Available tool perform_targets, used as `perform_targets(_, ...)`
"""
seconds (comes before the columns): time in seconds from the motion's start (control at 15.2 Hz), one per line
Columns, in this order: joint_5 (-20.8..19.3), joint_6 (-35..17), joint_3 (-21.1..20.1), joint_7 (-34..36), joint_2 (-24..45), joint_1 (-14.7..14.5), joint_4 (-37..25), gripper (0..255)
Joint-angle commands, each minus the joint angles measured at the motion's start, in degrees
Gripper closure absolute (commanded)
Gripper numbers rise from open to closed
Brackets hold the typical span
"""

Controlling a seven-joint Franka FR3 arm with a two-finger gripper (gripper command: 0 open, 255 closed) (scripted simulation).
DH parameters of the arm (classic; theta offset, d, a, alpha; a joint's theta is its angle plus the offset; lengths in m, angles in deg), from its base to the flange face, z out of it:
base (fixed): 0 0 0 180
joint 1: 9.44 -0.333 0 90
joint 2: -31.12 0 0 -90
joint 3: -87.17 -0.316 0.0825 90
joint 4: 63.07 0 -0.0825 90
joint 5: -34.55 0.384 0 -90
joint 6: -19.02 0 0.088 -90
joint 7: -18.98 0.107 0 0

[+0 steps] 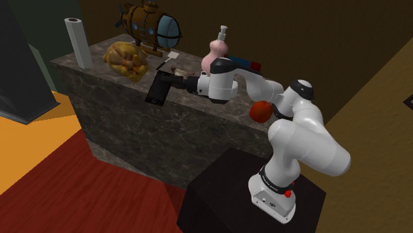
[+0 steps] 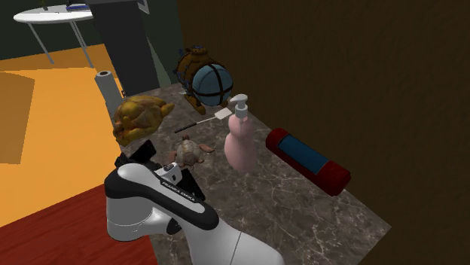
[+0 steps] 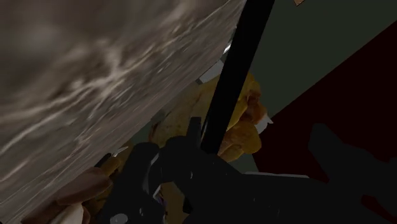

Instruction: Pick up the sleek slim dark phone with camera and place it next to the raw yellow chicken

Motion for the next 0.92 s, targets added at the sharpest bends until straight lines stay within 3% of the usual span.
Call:
perform_targets(0.0, -0.2, -0.1, 0.9, 0.0, -2.8, 0.2, 0.2, 0)
perform_targets(0.07, -0.1, 1.0, 0.9, 0.5, -1.9, 0.5, -0.4, 0)
perform_targets(0.33, 2.3, 3.5, 0.4, 0.4, -0.1, 10.4, 7.0, 0)
perform_targets(0.86, 2.4, 3.5, 0.3, 0.3, -0.1, 10.4, 7.0, 0)
